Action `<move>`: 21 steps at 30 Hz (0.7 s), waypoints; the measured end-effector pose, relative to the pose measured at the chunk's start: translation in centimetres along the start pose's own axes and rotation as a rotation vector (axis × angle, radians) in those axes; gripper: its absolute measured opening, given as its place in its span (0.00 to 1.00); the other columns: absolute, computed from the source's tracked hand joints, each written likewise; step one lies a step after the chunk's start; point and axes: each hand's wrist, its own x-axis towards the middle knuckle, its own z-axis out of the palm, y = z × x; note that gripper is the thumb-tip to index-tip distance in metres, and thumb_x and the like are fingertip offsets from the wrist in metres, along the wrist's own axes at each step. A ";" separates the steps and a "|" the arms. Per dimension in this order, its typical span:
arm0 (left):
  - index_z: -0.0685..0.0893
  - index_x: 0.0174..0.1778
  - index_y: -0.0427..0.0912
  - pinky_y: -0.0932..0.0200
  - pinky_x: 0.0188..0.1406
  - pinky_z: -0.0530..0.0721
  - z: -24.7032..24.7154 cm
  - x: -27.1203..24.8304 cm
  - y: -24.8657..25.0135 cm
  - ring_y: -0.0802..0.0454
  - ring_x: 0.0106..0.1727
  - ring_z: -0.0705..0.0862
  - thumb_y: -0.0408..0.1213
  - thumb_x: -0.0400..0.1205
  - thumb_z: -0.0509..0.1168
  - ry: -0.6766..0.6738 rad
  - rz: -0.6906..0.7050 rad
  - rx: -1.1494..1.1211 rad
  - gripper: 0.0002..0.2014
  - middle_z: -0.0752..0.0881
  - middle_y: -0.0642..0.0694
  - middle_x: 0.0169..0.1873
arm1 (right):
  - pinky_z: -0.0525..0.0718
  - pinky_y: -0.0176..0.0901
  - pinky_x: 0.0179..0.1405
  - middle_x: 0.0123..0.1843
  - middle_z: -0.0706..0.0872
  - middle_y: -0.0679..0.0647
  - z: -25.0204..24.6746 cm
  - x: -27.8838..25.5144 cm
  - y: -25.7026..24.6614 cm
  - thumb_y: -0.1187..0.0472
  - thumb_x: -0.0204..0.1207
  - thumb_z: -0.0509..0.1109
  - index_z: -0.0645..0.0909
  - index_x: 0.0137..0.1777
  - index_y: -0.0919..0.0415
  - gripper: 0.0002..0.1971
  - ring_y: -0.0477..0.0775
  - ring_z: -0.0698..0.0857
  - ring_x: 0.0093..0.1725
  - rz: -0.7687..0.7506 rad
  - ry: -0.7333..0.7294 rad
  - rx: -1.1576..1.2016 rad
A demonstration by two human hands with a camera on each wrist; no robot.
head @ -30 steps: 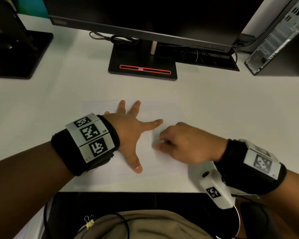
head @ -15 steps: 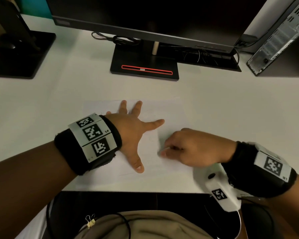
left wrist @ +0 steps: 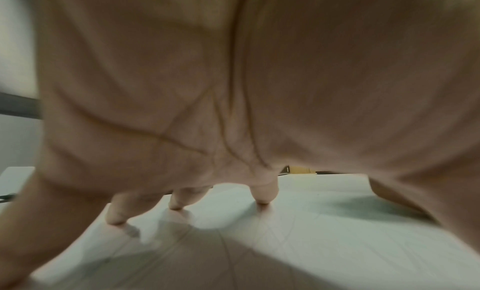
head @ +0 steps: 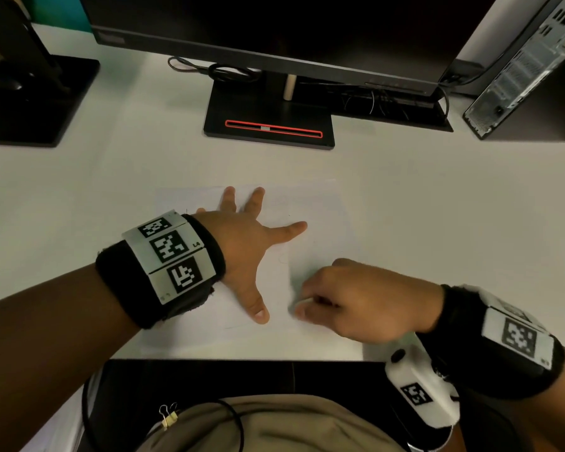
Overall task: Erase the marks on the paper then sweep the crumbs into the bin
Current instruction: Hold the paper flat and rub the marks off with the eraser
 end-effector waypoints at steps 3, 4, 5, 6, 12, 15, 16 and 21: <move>0.24 0.72 0.84 0.17 0.78 0.53 0.0 0.0 -0.1 0.27 0.82 0.23 0.72 0.54 0.81 -0.007 -0.003 -0.005 0.72 0.18 0.45 0.81 | 0.70 0.34 0.32 0.25 0.75 0.50 -1.5 -0.2 1.4 0.47 0.88 0.62 0.73 0.31 0.59 0.24 0.46 0.75 0.27 0.103 0.008 -0.014; 0.24 0.72 0.84 0.17 0.78 0.54 -0.1 0.0 -0.1 0.27 0.82 0.23 0.72 0.53 0.81 -0.008 -0.004 -0.007 0.72 0.18 0.45 0.81 | 0.71 0.37 0.33 0.26 0.76 0.50 -1.8 -0.1 1.8 0.47 0.88 0.62 0.73 0.31 0.59 0.24 0.46 0.75 0.28 0.122 0.041 -0.027; 0.23 0.72 0.84 0.17 0.78 0.54 -0.1 0.0 -0.1 0.27 0.82 0.23 0.73 0.53 0.81 -0.009 -0.006 -0.009 0.72 0.18 0.45 0.81 | 0.70 0.37 0.33 0.26 0.76 0.50 -1.7 0.0 1.9 0.48 0.87 0.62 0.74 0.31 0.59 0.23 0.46 0.75 0.28 0.115 0.069 -0.037; 0.23 0.71 0.85 0.17 0.78 0.55 0.0 0.1 -0.1 0.27 0.82 0.23 0.73 0.53 0.81 -0.007 -0.006 -0.006 0.72 0.18 0.45 0.81 | 0.69 0.35 0.32 0.26 0.75 0.50 -1.4 -0.1 1.5 0.50 0.87 0.62 0.74 0.31 0.60 0.23 0.47 0.74 0.27 0.089 0.079 -0.041; 0.23 0.72 0.84 0.17 0.77 0.55 0.1 0.1 -0.1 0.27 0.82 0.24 0.73 0.53 0.81 0.003 -0.005 -0.003 0.72 0.18 0.45 0.81 | 0.70 0.34 0.31 0.27 0.77 0.51 -1.2 -0.9 2.0 0.46 0.87 0.63 0.74 0.31 0.58 0.24 0.45 0.75 0.27 0.136 0.032 0.003; 0.23 0.71 0.85 0.17 0.78 0.56 0.1 0.1 -0.1 0.28 0.82 0.24 0.73 0.52 0.81 0.003 -0.006 -0.006 0.72 0.18 0.46 0.81 | 0.69 0.32 0.31 0.27 0.76 0.50 -1.3 -0.8 1.9 0.49 0.87 0.63 0.73 0.31 0.58 0.22 0.43 0.75 0.27 0.121 0.077 -0.039; 0.23 0.71 0.85 0.18 0.78 0.56 0.2 0.2 -0.1 0.28 0.82 0.24 0.73 0.52 0.81 0.005 -0.006 -0.004 0.73 0.18 0.46 0.81 | 0.70 0.31 0.31 0.27 0.76 0.50 -0.8 -0.8 1.5 0.50 0.87 0.63 0.74 0.31 0.60 0.22 0.44 0.75 0.28 0.086 0.070 -0.043; 0.23 0.71 0.85 0.18 0.78 0.58 0.2 0.2 -0.1 0.27 0.82 0.24 0.73 0.52 0.81 0.012 -0.004 -0.008 0.73 0.18 0.45 0.81 | 0.71 0.37 0.33 0.27 0.77 0.50 -1.5 -0.9 2.5 0.47 0.87 0.62 0.72 0.30 0.57 0.24 0.45 0.75 0.28 0.176 0.065 -0.025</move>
